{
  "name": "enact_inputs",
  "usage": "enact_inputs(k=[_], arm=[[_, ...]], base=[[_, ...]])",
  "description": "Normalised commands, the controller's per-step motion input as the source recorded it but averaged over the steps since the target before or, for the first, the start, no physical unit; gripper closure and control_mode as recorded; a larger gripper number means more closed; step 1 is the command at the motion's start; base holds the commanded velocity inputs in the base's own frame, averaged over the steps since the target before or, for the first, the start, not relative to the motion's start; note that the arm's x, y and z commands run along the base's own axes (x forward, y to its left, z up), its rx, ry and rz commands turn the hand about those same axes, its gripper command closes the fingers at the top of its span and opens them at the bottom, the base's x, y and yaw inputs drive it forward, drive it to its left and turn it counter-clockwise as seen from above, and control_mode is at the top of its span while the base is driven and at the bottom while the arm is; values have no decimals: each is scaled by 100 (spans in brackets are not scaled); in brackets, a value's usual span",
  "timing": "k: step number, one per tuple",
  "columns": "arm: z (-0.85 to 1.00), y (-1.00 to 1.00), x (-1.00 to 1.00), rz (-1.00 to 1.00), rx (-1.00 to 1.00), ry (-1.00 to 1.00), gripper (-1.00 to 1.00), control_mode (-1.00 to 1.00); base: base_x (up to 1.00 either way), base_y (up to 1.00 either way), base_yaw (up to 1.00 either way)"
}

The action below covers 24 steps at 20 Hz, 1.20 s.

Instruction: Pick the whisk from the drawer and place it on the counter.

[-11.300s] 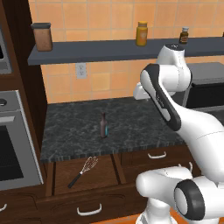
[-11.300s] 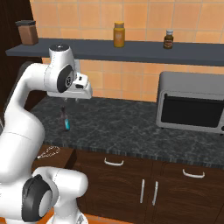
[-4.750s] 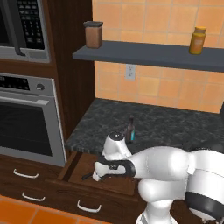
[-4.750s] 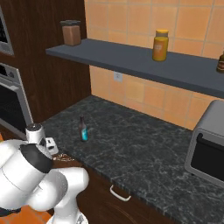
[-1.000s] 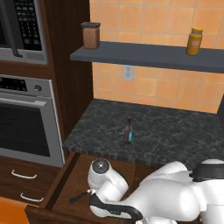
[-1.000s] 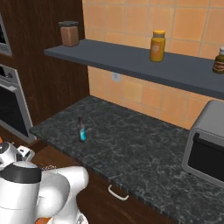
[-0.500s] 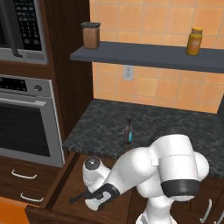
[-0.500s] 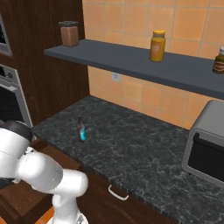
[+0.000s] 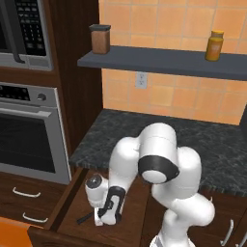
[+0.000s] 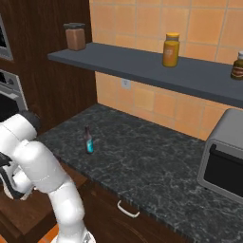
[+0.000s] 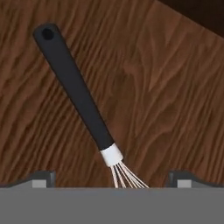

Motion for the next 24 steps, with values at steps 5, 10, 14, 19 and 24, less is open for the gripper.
enact_inputs(k=[5, 10, 14, 19, 24], arm=[[-56, 40, 22, 3, -14, 0, -100, -100], [-68, 0, 3, 6, -7, 0, 100, -100], [-18, -2, -71, 17, -2, -2, 100, -100], [62, 0, -80, 17, 0, 0, 100, -100], [100, 12, -36, 16, -2, 0, 100, -100]], base=[[0, 0, 0], [0, 0, 0], [0, 0, 0], [0, 0, 0], [0, 0, 0]])
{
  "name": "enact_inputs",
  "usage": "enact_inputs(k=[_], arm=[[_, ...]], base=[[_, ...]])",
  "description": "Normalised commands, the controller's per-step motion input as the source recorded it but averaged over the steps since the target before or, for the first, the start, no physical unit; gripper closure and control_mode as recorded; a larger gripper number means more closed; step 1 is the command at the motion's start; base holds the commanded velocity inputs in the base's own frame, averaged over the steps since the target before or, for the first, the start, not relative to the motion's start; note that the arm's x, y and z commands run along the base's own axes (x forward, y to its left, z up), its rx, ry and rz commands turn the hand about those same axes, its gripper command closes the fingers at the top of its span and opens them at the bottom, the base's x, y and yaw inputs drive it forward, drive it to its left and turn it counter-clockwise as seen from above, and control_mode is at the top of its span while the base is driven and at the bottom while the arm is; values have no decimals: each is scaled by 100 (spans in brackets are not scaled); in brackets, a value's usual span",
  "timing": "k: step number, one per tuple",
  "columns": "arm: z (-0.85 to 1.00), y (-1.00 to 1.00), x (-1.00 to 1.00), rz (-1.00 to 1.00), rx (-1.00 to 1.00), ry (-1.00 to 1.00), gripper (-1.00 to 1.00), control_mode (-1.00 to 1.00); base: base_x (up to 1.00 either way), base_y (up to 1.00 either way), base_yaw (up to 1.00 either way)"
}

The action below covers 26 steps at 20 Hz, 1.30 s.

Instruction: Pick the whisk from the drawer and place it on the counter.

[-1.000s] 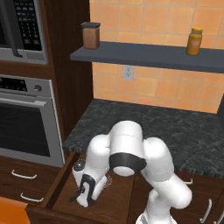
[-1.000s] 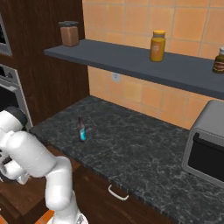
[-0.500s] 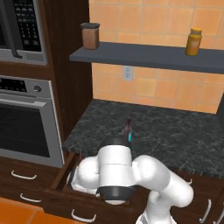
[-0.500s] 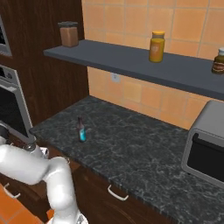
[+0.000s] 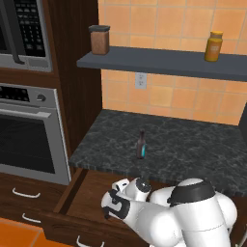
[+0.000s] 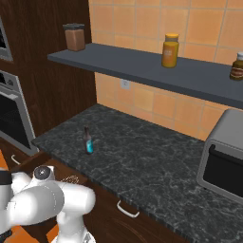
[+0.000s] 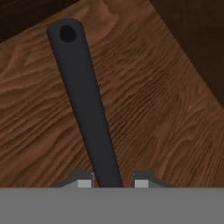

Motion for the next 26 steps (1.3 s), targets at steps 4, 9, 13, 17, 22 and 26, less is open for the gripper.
enact_inputs(k=[4, 9, 13, 17, 22, 26], arm=[[100, 71, -7, 8, -15, -4, 100, -100], [100, 95, -1, 2, -23, -1, 100, -100], [100, 38, 0, 0, -5, 1, 100, -100], [100, -4, 9, -3, 0, 11, 100, -100], [58, -83, 37, -10, 5, 19, 100, -100], [0, -100, 0, -11, 5, 5, 100, -100]], base=[[0, 0, 0], [0, 0, 0], [0, 0, 0], [0, 0, 0], [0, 0, 0], [0, 0, 0]])
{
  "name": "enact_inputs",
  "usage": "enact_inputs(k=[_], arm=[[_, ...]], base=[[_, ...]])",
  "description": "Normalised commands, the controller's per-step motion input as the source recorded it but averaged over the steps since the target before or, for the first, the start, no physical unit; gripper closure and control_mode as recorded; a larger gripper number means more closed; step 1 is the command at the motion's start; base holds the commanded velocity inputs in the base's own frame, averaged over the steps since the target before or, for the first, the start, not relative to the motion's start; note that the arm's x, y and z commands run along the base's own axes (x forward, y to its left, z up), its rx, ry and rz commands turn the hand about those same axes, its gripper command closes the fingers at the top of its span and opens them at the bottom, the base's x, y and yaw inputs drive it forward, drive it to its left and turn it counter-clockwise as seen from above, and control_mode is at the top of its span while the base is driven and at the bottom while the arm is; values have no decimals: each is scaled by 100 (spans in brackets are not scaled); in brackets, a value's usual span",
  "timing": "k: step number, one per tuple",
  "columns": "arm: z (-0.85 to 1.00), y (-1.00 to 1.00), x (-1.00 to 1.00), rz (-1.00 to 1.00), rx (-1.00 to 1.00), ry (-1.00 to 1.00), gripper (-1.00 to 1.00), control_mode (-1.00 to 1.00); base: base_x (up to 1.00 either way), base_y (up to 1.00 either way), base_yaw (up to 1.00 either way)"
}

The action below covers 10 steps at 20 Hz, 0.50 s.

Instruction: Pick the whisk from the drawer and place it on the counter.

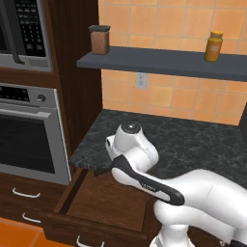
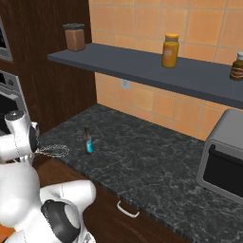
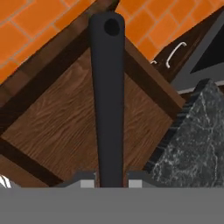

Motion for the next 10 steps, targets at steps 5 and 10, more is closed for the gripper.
enact_inputs(k=[5, 10], arm=[[0, -100, -14, -14, 1, 0, 100, -100], [0, -100, 0, -7, 0, 2, 100, -100]], base=[[0, 0, 0], [0, 0, 0]])
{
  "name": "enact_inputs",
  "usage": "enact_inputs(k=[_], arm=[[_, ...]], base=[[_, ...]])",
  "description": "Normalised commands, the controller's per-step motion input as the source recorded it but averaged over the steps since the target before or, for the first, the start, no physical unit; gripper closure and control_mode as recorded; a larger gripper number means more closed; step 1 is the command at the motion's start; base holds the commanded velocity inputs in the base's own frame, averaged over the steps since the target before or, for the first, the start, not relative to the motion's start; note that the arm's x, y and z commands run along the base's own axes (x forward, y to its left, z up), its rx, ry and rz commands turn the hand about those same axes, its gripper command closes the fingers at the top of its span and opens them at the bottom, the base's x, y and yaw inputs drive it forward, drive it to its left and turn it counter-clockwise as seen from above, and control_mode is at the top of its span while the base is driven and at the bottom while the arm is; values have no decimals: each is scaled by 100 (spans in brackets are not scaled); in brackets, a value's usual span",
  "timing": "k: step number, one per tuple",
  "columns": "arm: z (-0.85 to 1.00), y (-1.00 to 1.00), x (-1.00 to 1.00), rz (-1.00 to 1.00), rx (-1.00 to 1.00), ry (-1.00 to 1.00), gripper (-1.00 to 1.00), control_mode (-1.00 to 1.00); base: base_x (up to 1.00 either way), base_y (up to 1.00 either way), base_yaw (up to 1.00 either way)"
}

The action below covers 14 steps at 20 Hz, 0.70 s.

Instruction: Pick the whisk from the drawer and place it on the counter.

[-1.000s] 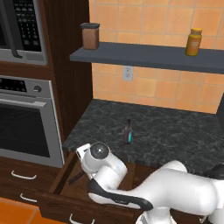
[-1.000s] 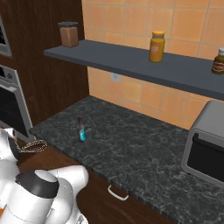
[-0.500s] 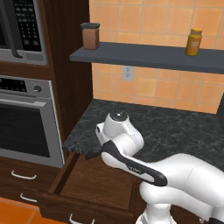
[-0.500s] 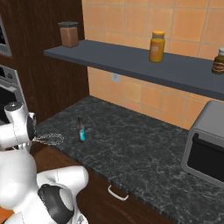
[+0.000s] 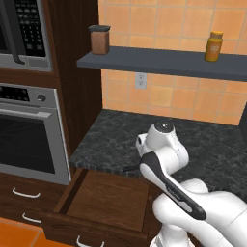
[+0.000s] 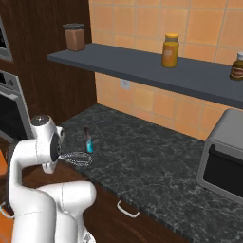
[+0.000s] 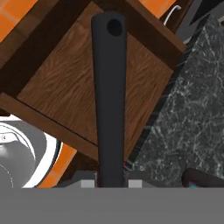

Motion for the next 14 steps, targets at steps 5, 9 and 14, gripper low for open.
enact_inputs(k=[5, 9, 14], arm=[[-1, -100, 11, 0, 0, 7, 100, -100], [-10, -100, 55, 0, 4, 14, 100, -100], [-13, -100, 80, 0, 6, 17, 100, -100]], base=[[0, 0, 0], [0, 0, 0], [0, 0, 0]])
